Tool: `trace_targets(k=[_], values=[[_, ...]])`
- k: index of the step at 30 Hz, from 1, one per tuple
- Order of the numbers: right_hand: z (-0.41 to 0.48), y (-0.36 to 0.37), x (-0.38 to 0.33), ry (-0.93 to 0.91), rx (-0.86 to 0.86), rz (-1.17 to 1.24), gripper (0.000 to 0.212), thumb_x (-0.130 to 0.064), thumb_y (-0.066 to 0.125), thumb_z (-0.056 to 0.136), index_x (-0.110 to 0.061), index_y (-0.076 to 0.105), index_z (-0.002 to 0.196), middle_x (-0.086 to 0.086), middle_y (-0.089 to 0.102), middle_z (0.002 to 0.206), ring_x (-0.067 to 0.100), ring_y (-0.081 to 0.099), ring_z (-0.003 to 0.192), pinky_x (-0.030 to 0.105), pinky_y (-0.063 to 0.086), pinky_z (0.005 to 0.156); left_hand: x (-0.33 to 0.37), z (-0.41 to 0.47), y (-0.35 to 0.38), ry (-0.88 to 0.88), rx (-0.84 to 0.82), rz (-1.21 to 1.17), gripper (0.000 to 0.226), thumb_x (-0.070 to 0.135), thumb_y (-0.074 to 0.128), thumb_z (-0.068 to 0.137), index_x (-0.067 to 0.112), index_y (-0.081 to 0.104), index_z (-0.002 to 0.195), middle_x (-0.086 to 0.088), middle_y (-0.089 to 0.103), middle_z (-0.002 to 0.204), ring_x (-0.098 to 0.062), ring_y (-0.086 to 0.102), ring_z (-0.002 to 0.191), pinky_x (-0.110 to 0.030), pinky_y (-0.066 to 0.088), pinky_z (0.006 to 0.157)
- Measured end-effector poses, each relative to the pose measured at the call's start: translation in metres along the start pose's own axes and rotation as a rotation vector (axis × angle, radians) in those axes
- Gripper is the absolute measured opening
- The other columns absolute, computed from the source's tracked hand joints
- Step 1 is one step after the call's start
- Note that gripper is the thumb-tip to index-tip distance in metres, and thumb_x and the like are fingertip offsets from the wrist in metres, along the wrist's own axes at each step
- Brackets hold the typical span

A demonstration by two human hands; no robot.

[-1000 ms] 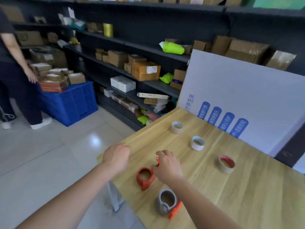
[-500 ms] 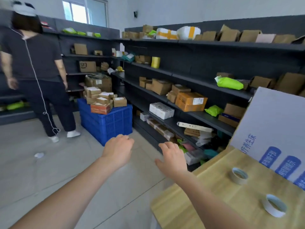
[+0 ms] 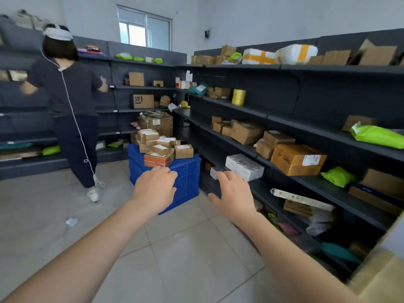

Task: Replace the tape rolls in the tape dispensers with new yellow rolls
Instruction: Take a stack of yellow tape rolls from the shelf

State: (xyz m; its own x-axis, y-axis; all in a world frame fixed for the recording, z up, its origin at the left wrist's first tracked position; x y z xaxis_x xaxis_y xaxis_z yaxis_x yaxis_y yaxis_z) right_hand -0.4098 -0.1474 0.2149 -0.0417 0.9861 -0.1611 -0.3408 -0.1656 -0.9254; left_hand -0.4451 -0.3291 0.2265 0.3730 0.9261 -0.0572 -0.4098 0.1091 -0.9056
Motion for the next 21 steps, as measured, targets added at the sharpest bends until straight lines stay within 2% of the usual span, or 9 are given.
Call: trace_targets(k=[11,17,21], values=[[0.186,0.029,-0.017,-0.035,0.063,0.003,0.057,-0.039,0.059,0.091,-0.016,0.042,0.140,0.005,0.046,0.143,0.025,0.040,0.133,0.039,0.037,0.109,-0.094,0.152,0.031,-0.028,0.057,0.034,0.025,0.030,0.052,0.091,0.021,0.060,0.112,0.004,0.061,0.112,-0.020,0.053,0.108,-0.034,0.047,0.078],[0.268,0.042,-0.021,-0.055,0.115,-0.031,0.059,-0.040,0.060,0.091,-0.018,0.041,0.142,0.004,0.047,0.142,0.024,0.041,0.133,0.038,0.035,0.107,-0.136,0.223,0.051,-0.036,0.076,0.031,0.027,0.030,0.051,0.091,0.019,0.061,0.114,0.002,0.062,0.114,-0.021,0.052,0.110,-0.036,0.049,0.082],[0.326,0.056,-0.019,-0.049,0.141,-0.052,0.063,-0.041,0.060,0.090,-0.018,0.038,0.144,0.003,0.045,0.144,0.023,0.039,0.134,0.037,0.034,0.108,-0.158,0.279,0.071,0.003,0.101,0.046,0.024,0.031,0.050,0.092,0.019,0.059,0.111,0.002,0.061,0.110,-0.020,0.053,0.106,-0.034,0.048,0.078]])
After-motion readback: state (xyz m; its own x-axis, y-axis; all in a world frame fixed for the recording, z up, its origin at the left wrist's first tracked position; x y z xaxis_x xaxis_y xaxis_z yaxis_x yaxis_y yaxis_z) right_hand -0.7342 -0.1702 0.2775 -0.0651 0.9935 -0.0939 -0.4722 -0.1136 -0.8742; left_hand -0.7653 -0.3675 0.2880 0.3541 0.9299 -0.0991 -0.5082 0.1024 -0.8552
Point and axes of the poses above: each hand's wrist, its own z-axis towards the middle knuckle, its own y-axis out of the palm, x = y × z, the point moved 5 cm from there along z, towards the middle knuckle
